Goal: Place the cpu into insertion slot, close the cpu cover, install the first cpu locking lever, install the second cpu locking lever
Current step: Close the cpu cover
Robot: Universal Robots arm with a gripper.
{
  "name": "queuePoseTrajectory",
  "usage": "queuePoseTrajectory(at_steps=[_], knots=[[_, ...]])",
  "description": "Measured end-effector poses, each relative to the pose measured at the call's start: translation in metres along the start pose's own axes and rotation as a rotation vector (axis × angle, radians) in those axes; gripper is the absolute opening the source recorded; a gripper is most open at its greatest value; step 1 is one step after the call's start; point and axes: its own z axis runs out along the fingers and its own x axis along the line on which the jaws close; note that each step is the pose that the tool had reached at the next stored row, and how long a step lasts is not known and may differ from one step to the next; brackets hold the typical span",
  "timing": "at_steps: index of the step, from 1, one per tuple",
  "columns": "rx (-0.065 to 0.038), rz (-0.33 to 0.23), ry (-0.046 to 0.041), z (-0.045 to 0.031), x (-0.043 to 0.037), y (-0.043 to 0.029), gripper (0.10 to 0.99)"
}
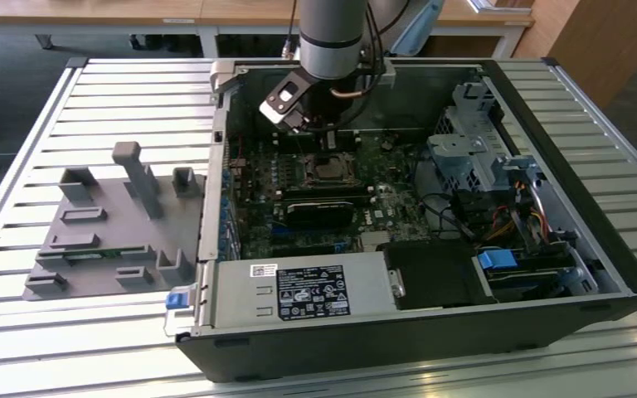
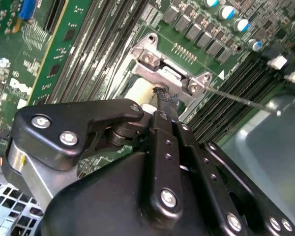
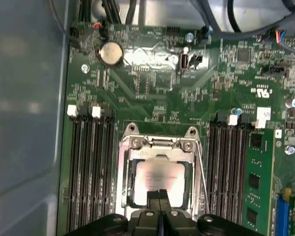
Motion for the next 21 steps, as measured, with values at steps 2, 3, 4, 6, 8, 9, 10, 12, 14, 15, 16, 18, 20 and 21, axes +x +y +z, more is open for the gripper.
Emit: queuePoseTrajectory(at_steps=[2,3,4,6,8,9,10,12,14,15,16,18,20,21], knots=[[0.000,0.000,0.0001,0.0024,0.0001,-0.0018,0.106],[0.000,0.000,0.0001,0.0037,0.0001,-0.0026,0.106],[0.000,0.000,0.0000,0.0050,0.0001,-0.0031,0.106],[0.000,0.000,0.0001,0.0075,0.0002,-0.0037,0.106],[0.000,0.000,0.0001,0.0095,0.0002,-0.0039,0.106],[0.000,0.000,0.0001,0.0101,0.0002,-0.0039,0.106],[0.000,0.000,0.0000,0.0103,0.0002,-0.0040,0.106],[0.000,0.000,-0.0002,0.0103,0.0002,-0.0040,0.106],[0.000,0.000,0.0000,0.0094,0.0002,-0.0040,0.106],[0.000,0.000,0.0001,0.0077,0.0002,-0.0040,0.106],[0.000,0.000,0.0000,0.0056,0.0002,-0.0040,0.106],[0.000,0.000,0.0000,0.0033,0.0002,-0.0039,0.106],[0.000,0.000,0.0004,0.0034,0.0002,-0.0032,0.106],[0.001,0.000,0.0002,0.0033,0.0001,-0.0023,0.106]])
